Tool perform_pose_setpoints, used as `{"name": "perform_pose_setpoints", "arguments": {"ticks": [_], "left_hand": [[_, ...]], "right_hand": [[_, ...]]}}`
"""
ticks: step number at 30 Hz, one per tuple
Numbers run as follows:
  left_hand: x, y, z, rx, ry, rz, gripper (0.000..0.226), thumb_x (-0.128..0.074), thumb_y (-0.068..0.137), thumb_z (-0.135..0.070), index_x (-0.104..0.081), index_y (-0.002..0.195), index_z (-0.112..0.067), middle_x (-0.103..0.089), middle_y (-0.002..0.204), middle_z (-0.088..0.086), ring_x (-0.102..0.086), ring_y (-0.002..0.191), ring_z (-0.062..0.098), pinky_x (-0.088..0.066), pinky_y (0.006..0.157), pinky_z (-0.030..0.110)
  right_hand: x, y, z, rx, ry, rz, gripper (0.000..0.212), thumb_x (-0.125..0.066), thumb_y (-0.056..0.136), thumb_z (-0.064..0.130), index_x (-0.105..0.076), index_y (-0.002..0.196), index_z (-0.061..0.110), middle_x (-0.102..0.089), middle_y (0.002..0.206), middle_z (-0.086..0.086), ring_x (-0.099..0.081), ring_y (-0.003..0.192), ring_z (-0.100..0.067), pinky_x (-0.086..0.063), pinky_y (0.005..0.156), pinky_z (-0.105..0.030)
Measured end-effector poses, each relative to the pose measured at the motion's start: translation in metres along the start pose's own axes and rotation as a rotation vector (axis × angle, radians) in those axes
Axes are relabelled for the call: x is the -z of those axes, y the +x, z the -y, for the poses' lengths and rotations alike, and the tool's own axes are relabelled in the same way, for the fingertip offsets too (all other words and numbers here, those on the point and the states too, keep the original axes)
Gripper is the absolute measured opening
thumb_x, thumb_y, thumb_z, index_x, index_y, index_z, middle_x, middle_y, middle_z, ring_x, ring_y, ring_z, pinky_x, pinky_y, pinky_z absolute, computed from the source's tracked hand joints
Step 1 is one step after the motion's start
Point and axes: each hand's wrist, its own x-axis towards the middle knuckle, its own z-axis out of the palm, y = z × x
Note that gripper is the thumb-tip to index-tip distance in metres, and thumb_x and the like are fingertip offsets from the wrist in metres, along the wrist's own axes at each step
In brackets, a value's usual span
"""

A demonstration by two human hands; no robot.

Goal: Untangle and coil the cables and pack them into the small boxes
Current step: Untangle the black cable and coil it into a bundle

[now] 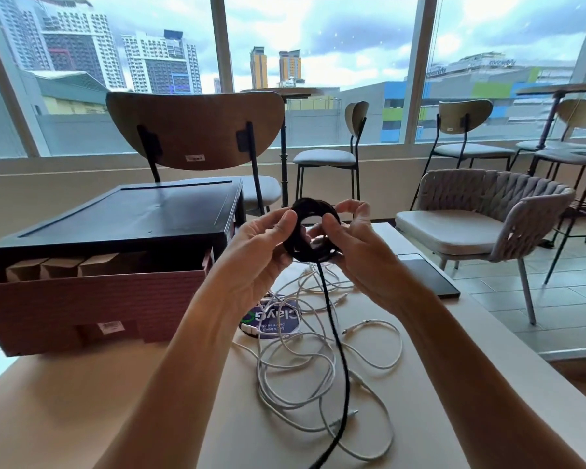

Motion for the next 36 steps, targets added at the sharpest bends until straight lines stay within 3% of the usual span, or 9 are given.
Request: {"name": "perform_pose_setpoints", "arguments": {"ticks": [5,11,15,18,21,25,27,31,36], "left_hand": [[0.008,0.007,-0.001,-0.066,-0.323,-0.313,0.009,-0.058,0.096,-0.016,-0.067,0.097,-0.012,-0.072,0.089,0.009,-0.062,0.068,0.012,-0.049,0.054,0.018],[0.026,0.014,-0.004,-0.179,-0.549,-0.53,0.006,-0.052,0.102,-0.013,-0.057,0.098,-0.015,-0.065,0.088,0.008,-0.06,0.06,0.011,-0.05,0.051,0.02],[0.032,0.015,-0.008,-0.171,-0.6,-0.518,0.011,-0.046,0.104,-0.012,-0.055,0.101,-0.017,-0.063,0.088,0.007,-0.062,0.059,0.01,-0.048,0.049,0.02],[0.028,0.014,-0.009,-0.148,-0.654,-0.467,0.015,-0.042,0.105,-0.01,-0.054,0.112,-0.017,-0.063,0.093,0.01,-0.063,0.057,0.012,-0.047,0.047,0.021],[0.025,0.013,-0.008,-0.151,-0.631,-0.398,0.024,-0.042,0.105,-0.01,-0.055,0.123,-0.017,-0.064,0.104,0.015,-0.062,0.071,0.017,-0.048,0.052,0.022],[0.023,0.01,-0.007,-0.166,-0.538,-0.289,0.024,-0.043,0.104,-0.01,-0.057,0.122,-0.018,-0.066,0.094,0.012,-0.063,0.069,0.015,-0.047,0.055,0.022],[0.021,0.009,-0.007,-0.171,-0.451,-0.235,0.026,-0.044,0.103,-0.009,-0.059,0.122,-0.018,-0.066,0.096,0.012,-0.062,0.071,0.014,-0.046,0.055,0.021],[0.014,0.004,-0.007,-0.213,-0.279,-0.075,0.03,-0.043,0.102,-0.008,-0.057,0.128,-0.016,-0.067,0.093,0.009,-0.063,0.076,0.012,-0.046,0.054,0.02],[0.013,0.002,-0.006,-0.201,-0.197,-0.016,0.026,-0.042,0.103,-0.01,-0.06,0.122,-0.013,-0.064,0.085,0.005,-0.061,0.075,0.01,-0.045,0.054,0.018]], "right_hand": [[0.007,-0.005,-0.004,-0.027,-0.294,0.121,0.026,-0.05,0.102,0.022,-0.033,0.121,0.026,-0.063,0.115,-0.019,-0.069,0.083,-0.016,-0.059,0.082,-0.035],[0.018,-0.01,0.008,-0.038,-0.114,0.361,0.018,-0.056,0.095,0.02,-0.061,0.109,0.009,-0.068,0.097,-0.01,-0.061,0.075,-0.019,-0.054,0.075,-0.028],[0.025,-0.011,0.006,-0.136,0.248,0.44,0.032,-0.04,0.102,0.02,-0.067,0.113,0.005,-0.071,0.099,-0.014,-0.067,0.076,-0.018,-0.058,0.076,-0.028],[0.032,-0.008,-0.001,-0.129,0.64,0.474,0.035,-0.047,0.099,0.016,-0.064,0.125,0.001,-0.07,0.118,-0.014,-0.072,0.09,-0.019,-0.057,0.086,-0.033],[0.031,-0.003,-0.003,-0.112,0.894,0.339,0.034,-0.044,0.099,0.011,-0.064,0.123,-0.004,-0.067,0.127,-0.011,-0.071,0.101,-0.017,-0.055,0.09,-0.033],[0.028,0.003,-0.004,-0.171,0.731,-0.081,0.035,-0.05,0.097,0.015,-0.078,0.08,0.003,-0.076,0.088,-0.006,-0.072,0.07,-0.009,-0.059,0.067,-0.025],[0.029,0.006,-0.009,-0.245,0.619,-0.183,0.034,-0.051,0.1,0.015,-0.074,0.078,0.004,-0.073,0.075,-0.003,-0.069,0.061,-0.008,-0.058,0.059,-0.023],[0.032,0.006,-0.021,-0.312,0.249,-0.254,0.02,-0.052,0.101,0.015,-0.064,0.087,0.005,-0.051,0.054,0.004,-0.047,0.043,-0.005,-0.049,0.048,-0.02],[0.034,0.005,-0.023,-0.324,-0.013,-0.16,0.025,-0.051,0.102,0.015,-0.063,0.082,0.006,-0.043,0.056,0.004,-0.041,0.046,-0.006,-0.046,0.051,-0.02]]}}
